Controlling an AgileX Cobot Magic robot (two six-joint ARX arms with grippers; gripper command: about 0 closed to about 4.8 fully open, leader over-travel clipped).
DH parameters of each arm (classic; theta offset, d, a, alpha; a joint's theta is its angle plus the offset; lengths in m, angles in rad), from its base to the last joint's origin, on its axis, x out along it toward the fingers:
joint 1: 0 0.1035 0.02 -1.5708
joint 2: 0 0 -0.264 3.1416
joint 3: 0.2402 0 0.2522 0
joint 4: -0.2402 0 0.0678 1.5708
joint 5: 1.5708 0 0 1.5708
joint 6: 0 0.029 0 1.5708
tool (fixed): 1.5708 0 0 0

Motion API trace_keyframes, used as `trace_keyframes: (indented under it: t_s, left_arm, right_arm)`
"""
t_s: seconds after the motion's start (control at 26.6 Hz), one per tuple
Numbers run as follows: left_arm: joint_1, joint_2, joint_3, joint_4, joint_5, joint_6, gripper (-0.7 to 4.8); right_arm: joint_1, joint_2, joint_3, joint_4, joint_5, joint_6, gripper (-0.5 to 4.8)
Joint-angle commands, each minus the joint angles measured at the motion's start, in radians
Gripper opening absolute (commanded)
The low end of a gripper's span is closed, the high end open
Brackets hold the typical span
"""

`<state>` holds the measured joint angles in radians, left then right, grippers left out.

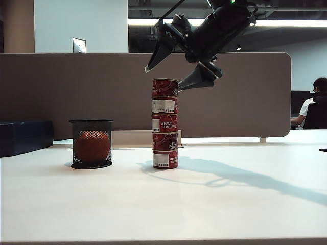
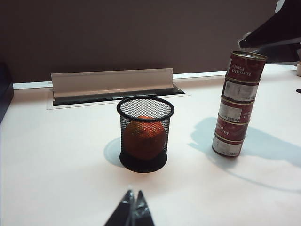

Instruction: Take a can of tomato sauce from the stacked ones and place it on the table.

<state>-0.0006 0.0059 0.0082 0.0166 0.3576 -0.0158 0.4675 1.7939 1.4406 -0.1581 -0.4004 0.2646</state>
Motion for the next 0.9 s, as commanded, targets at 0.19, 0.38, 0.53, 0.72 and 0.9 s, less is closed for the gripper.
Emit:
trace_keyframes:
  t_s: [0.19, 0.38, 0.53, 0.72, 0.9]
  left_arm:
    - [0.002, 0.000, 0.004, 0.006, 0.006, 0.004, -0.06]
    - [0.002, 0.000, 0.004, 0.006, 0.006, 0.004, -0.06]
    - [0.002, 0.000, 0.004, 0.006, 0.006, 0.004, -0.06]
    - [0.002, 0.000, 0.004, 0.006, 0.006, 0.004, -0.06]
    - [0.002, 0.000, 0.004, 0.006, 0.006, 0.004, -0.06]
  right_arm:
    - [0.002, 0.011, 0.003, 0.004, 0.005, 0.001, 4.79]
    - [0.009, 0.020, 0.003, 0.003, 0.006, 0.000, 4.79]
    - [0.013, 0.026, 0.003, 0.005, 0.006, 0.000, 4.79]
    - [0.015, 0.041, 0.003, 0.005, 0.010, 0.000, 4.79]
    - [0.015, 0.045, 0.003, 0.006, 0.017, -0.001, 4.79]
